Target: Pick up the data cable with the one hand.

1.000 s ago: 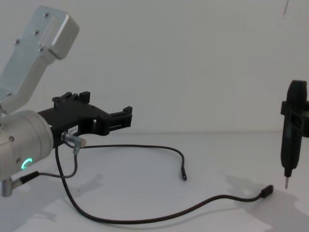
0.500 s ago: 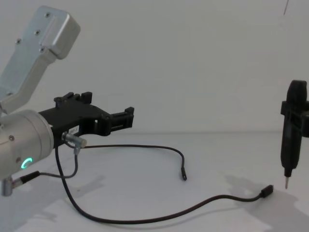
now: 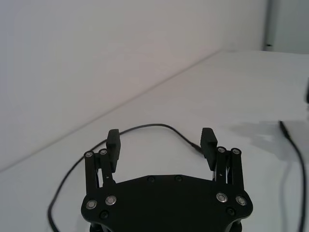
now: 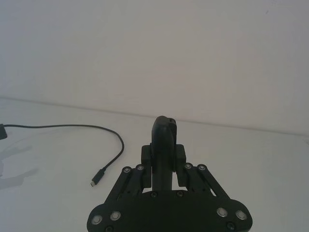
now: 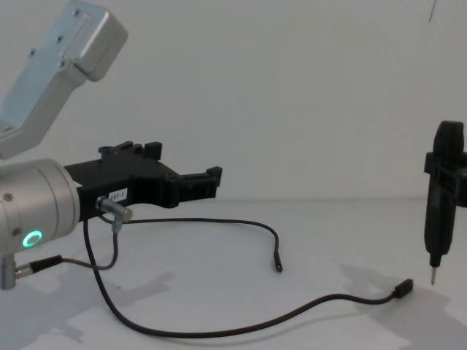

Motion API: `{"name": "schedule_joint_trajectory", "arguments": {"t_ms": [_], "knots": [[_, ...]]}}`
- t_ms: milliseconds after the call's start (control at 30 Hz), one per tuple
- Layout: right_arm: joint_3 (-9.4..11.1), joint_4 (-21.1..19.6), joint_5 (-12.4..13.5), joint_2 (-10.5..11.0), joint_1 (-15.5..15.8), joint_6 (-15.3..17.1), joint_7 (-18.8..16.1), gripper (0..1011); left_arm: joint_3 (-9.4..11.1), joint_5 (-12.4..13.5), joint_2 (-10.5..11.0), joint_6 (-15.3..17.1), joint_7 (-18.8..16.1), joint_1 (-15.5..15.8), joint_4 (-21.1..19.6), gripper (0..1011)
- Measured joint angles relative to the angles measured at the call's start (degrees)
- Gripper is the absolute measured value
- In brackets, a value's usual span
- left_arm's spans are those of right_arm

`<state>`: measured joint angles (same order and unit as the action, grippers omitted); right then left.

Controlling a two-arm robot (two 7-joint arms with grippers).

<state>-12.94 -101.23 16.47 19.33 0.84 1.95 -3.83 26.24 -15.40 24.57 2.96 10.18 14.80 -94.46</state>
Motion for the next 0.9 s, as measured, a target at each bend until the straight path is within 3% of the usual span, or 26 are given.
{"name": "schedule_joint_trajectory", "arguments": {"t_ms": [467,800,900], "knots": [[0.0,0.0,0.0,0.0,0.0,0.0,0.0,279,0.4,-6.2,3.4,6.4,11.5,2.3,-2.3,1001],[0.0,0.0,0.0,0.0,0.0,0.0,0.0,279,2.2,-11.1,4.9,14.5,19.6,6.1,-3.0,1001],[0.0,0.0,0.0,0.0,0.0,0.0,0.0,279,3.5,-12.5,5.0,18.3,22.1,8.1,-2.9,1001]]}}
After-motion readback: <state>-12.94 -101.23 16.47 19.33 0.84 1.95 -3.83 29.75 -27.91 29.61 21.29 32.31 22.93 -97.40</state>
